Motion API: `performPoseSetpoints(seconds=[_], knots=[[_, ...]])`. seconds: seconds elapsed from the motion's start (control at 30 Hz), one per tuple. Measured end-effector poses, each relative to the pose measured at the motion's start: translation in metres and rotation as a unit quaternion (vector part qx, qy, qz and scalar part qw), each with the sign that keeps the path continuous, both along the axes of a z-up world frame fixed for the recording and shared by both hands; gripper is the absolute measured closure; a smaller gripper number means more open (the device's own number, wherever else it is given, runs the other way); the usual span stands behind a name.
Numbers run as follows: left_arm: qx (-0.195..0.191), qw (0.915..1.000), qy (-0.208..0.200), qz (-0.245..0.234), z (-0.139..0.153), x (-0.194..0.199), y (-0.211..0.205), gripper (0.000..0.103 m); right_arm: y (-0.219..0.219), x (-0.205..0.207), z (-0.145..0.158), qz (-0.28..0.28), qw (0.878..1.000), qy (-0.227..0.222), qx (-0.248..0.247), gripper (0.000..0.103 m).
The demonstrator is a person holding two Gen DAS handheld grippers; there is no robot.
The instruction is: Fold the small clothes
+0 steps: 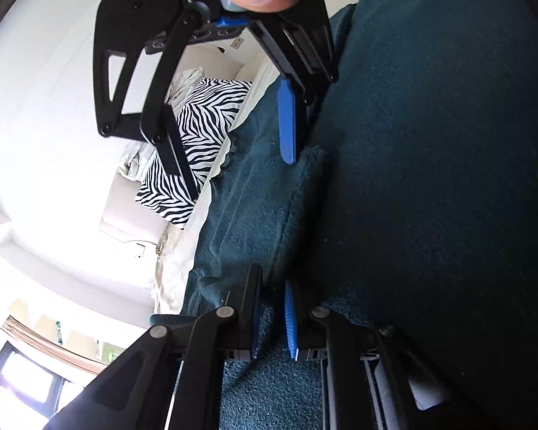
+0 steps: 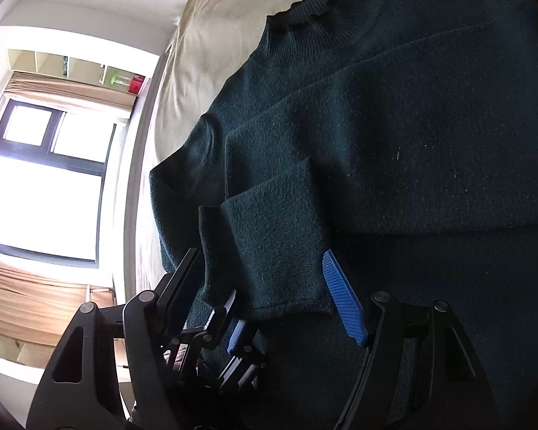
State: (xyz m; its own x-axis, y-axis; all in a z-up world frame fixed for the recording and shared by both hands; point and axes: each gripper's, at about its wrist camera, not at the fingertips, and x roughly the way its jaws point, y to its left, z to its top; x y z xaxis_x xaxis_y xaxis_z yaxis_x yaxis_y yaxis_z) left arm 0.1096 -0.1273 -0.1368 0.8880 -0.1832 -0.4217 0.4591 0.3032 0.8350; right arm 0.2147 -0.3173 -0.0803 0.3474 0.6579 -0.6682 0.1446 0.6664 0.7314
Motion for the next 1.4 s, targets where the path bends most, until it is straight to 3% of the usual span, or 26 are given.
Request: performPoseSetpoints(seconds=[0.17, 0.3, 0.5, 0.53, 0.57, 0.6, 0.67, 0.77, 0.9, 1.0, 1.07, 1.13, 1.23, 1.27, 1.4], knots=[[-0.009, 0.9999, 0.005, 0.002, 0.006, 0.005, 0.003, 0.088, 0.004, 0.009, -0.013, -0.012, 1.000, 0.018, -0.009, 0.042], [-0.014, 0.9999, 0.008, 0.005, 0.008, 0.004, 0.005, 0.088, -0.013, 0.001, 0.002, -0.045, 0.998, -0.012, -0.032, 0.042], [-0.019, 0.9997, 0.012, 0.008, 0.010, 0.015, 0.009, 0.088, 0.000, 0.014, -0.026, 0.002, 1.000, 0.018, -0.022, 0.042], [-0.020, 0.9997, 0.013, 0.009, 0.011, 0.014, 0.010, 0.088, 0.003, 0.017, -0.025, 0.005, 1.000, 0.010, -0.022, 0.045], [-0.021, 0.9996, 0.013, 0.009, 0.012, 0.014, 0.010, 0.086, 0.006, 0.019, -0.025, 0.007, 1.000, 0.007, -0.023, 0.058], [-0.024, 0.9995, 0.015, 0.009, 0.013, 0.014, 0.010, 0.083, 0.007, 0.022, -0.025, 0.009, 1.000, 0.009, -0.025, 0.080], [-0.037, 0.9989, 0.028, 0.008, 0.020, 0.018, 0.014, 0.075, 0.009, 0.025, -0.022, 0.017, 0.999, 0.007, -0.039, 0.095], [-0.073, 0.9960, 0.051, 0.010, 0.041, 0.023, 0.027, 0.053, 0.012, 0.024, 0.001, 0.027, 0.997, -0.026, -0.061, 0.096], [-0.141, 0.9866, 0.070, 0.041, 0.078, 0.039, 0.056, 0.045, -0.002, 0.017, 0.054, 0.016, 0.993, -0.091, -0.078, 0.096], [-0.217, 0.9657, 0.108, 0.093, 0.103, 0.070, 0.090, 0.043, -0.025, 0.017, 0.084, -0.010, 0.987, -0.129, -0.098, 0.096], [-0.280, 0.9407, 0.138, 0.134, 0.117, 0.095, 0.118, 0.043, -0.044, 0.017, 0.092, -0.029, 0.985, -0.140, -0.100, 0.096], [-0.357, 0.9011, 0.181, 0.167, 0.128, 0.120, 0.148, 0.046, -0.064, 0.016, 0.090, -0.046, 0.984, -0.138, -0.107, 0.096], [-0.465, 0.8255, 0.249, 0.202, 0.130, 0.157, 0.192, 0.064, -0.094, 0.017, 0.073, -0.074, 0.983, -0.115, -0.126, 0.096], [-0.481, 0.8097, 0.260, 0.213, 0.127, 0.165, 0.200, 0.070, -0.100, 0.018, 0.063, -0.086, 0.981, -0.106, -0.136, 0.096], [-0.512, 0.7810, 0.278, 0.225, 0.118, 0.174, 0.211, 0.076, -0.131, 0.012, 0.031, -0.120, 0.982, -0.088, -0.116, 0.096]])
